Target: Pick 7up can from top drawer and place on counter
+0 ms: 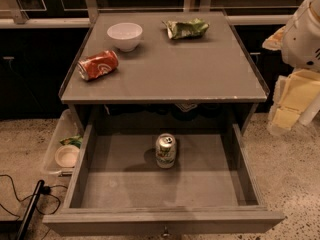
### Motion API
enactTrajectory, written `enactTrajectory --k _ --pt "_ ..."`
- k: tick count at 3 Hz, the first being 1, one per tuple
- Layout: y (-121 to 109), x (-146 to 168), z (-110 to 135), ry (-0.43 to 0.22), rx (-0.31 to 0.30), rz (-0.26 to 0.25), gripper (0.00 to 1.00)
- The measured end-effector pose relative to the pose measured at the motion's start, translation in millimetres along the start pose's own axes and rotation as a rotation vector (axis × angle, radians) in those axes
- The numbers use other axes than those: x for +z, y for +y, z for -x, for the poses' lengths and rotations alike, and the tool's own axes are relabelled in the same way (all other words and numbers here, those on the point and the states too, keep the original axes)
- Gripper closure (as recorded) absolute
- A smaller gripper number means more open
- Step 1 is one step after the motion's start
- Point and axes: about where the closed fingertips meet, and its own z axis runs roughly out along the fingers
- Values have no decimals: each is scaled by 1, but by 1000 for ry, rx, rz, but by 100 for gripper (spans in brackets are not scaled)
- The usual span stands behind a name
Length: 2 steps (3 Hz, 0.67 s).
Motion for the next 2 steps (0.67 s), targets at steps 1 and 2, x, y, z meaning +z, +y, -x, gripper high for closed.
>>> enactTrajectory --k 1,2 --pt "0 0 0 0 0 0 0" --pt "3 8 1 -8 4 15 0"
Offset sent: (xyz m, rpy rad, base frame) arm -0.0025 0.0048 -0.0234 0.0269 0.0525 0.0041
